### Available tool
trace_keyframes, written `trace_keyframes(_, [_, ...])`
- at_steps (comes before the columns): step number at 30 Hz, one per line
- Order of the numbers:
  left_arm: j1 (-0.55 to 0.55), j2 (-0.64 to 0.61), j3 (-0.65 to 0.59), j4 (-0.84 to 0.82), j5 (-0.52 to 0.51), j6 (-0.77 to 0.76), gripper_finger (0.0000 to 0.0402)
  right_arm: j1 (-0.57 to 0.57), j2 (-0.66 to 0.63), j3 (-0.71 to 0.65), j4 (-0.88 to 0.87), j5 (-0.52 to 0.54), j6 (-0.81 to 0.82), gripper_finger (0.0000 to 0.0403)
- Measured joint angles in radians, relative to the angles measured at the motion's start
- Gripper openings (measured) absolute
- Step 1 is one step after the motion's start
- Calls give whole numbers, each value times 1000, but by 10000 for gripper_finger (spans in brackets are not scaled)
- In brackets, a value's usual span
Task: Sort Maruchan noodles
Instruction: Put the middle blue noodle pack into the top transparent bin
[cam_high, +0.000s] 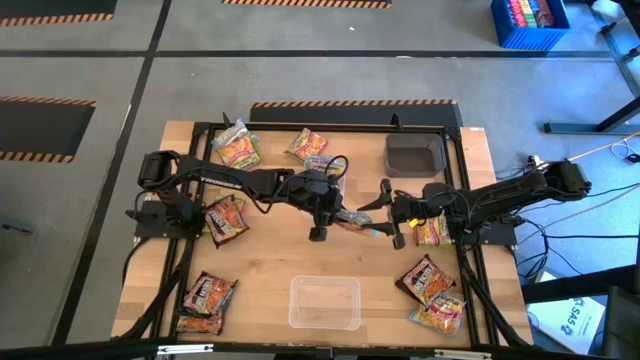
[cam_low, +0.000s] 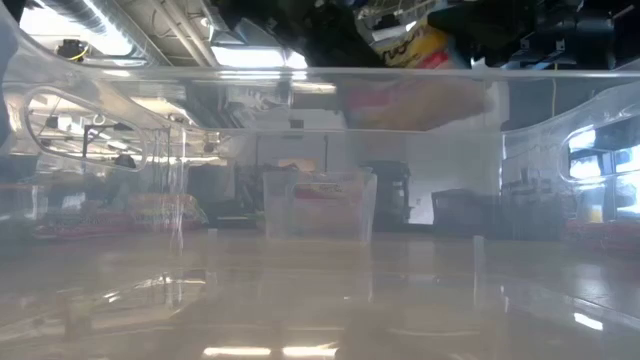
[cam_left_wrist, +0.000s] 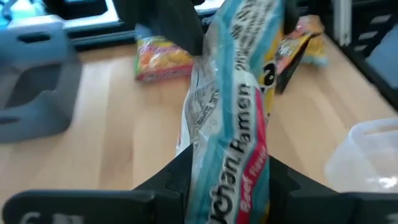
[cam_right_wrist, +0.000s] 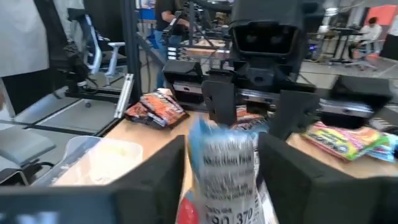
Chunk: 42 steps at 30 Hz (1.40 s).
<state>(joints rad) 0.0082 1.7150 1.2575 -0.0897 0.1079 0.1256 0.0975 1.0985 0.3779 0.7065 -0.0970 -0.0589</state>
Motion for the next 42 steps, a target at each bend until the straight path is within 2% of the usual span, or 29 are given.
trace_keyframes(5, [1, -90, 1, -135, -158, 35, 102, 0, -106, 2, -152, 71, -2, 255])
trace_keyframes(12, [48, -194, 3, -258, -267, 61, 101, 0, -230, 2, -357, 141, 43, 275])
trace_keyframes(17, [122, -188, 1, -305, -263, 60, 91, 0, -237, 2, -375, 141, 55, 275])
trace_keyframes(24, [192, -151, 0, -298, -155, 37, 55, 0, -232, 1, -393, 142, 55, 276])
trace_keyframes(31, [206, -151, 0, -296, -142, 34, 25, 0, -232, 1, -404, 142, 55, 276])
trace_keyframes(42, [217, -114, 3, -264, -140, 42, 21, 0, -232, 1, -412, 142, 61, 276])
